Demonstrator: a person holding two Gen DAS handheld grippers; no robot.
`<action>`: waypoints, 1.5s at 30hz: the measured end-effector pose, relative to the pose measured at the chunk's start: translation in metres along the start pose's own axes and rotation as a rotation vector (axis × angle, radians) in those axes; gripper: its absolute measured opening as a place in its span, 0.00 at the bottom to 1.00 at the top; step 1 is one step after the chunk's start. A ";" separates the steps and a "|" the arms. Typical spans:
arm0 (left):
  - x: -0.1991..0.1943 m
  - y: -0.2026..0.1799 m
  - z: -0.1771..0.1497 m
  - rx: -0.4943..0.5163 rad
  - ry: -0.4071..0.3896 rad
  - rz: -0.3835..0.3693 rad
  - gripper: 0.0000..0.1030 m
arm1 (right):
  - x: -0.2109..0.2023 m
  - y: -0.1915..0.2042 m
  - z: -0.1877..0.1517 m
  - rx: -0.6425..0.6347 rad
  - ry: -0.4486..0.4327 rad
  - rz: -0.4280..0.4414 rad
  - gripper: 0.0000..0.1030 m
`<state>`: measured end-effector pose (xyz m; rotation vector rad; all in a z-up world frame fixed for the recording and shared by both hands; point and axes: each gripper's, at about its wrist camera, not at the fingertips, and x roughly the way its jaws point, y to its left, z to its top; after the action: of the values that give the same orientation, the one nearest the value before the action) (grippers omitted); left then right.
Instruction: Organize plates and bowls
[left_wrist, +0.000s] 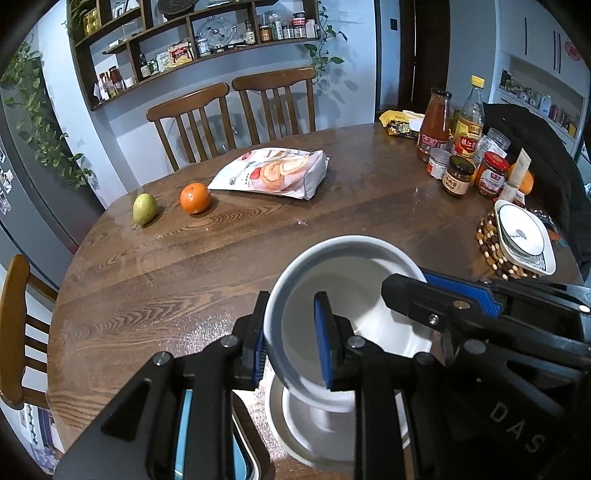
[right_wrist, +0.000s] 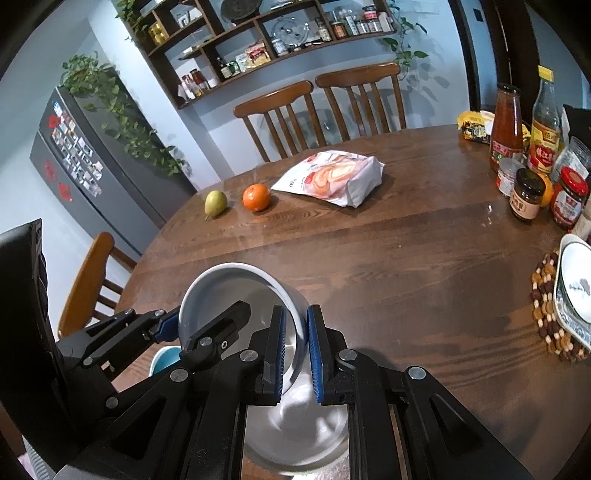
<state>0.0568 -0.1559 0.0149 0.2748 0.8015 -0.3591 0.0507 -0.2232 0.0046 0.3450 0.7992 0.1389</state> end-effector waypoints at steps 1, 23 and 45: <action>-0.001 -0.001 -0.002 0.003 0.003 -0.005 0.20 | -0.001 0.000 -0.003 0.004 0.001 -0.002 0.15; 0.000 -0.004 -0.034 0.031 0.067 -0.051 0.21 | -0.002 0.005 -0.036 0.033 0.054 -0.037 0.15; 0.035 -0.006 -0.054 0.043 0.205 -0.087 0.21 | 0.028 -0.010 -0.059 0.099 0.175 -0.046 0.15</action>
<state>0.0414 -0.1480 -0.0474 0.3212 1.0104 -0.4350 0.0277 -0.2110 -0.0560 0.4109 0.9884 0.0870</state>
